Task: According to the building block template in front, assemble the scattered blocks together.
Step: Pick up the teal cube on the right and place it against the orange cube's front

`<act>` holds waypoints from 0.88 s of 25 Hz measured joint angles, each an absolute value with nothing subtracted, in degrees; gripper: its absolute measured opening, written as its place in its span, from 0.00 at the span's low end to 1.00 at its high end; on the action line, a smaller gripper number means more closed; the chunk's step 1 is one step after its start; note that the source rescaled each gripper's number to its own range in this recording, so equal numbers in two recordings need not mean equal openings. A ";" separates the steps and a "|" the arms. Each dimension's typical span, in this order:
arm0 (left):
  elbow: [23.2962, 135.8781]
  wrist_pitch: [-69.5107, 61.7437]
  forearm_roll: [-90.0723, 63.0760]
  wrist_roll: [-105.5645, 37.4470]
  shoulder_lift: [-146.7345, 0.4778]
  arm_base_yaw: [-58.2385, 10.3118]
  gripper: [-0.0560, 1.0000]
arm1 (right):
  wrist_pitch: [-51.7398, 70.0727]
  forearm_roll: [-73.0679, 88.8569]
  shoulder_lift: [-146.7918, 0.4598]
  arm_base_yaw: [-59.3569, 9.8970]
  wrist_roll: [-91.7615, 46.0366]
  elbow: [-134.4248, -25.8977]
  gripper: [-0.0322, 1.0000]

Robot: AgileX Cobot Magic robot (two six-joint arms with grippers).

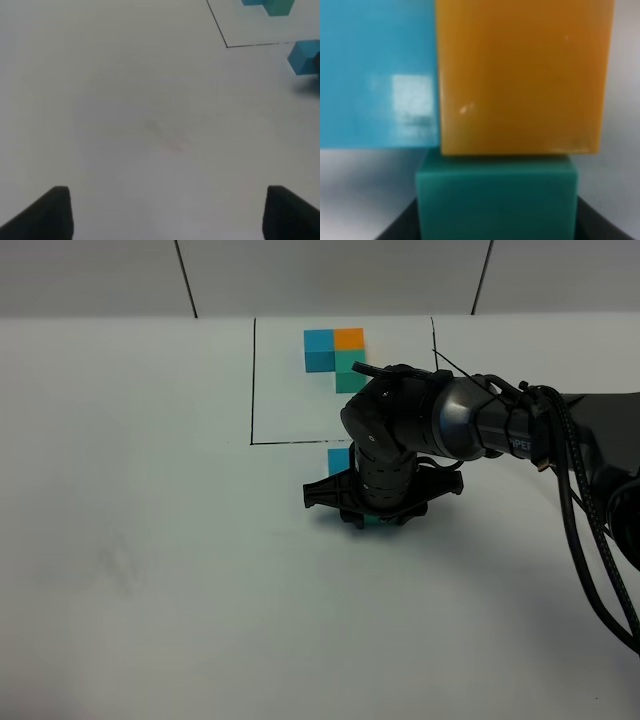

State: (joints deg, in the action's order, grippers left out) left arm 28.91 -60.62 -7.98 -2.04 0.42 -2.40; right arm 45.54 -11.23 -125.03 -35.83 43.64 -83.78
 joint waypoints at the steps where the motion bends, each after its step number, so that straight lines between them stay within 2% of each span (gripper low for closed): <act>1: 28.91 -60.62 -7.98 -2.04 0.42 -2.40 0.70 | 45.54 -11.23 -125.03 -35.83 43.55 -83.78 0.25; 16: 28.91 -60.62 -7.98 -2.04 0.42 -2.40 0.70 | 45.54 -11.24 -125.03 -35.83 43.48 -83.78 0.26; 19: 28.91 -60.62 -7.98 -2.04 0.42 -2.40 0.70 | 45.49 -11.36 -125.03 -35.83 43.48 -83.78 0.31; 22: 28.91 -60.62 -7.98 -2.04 0.42 -2.40 0.70 | 45.49 -11.42 -125.03 -35.83 43.48 -83.78 0.41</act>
State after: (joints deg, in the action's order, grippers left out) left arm 28.91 -60.62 -7.98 -2.04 0.42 -2.40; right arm 45.49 -11.42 -125.03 -35.83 43.48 -83.78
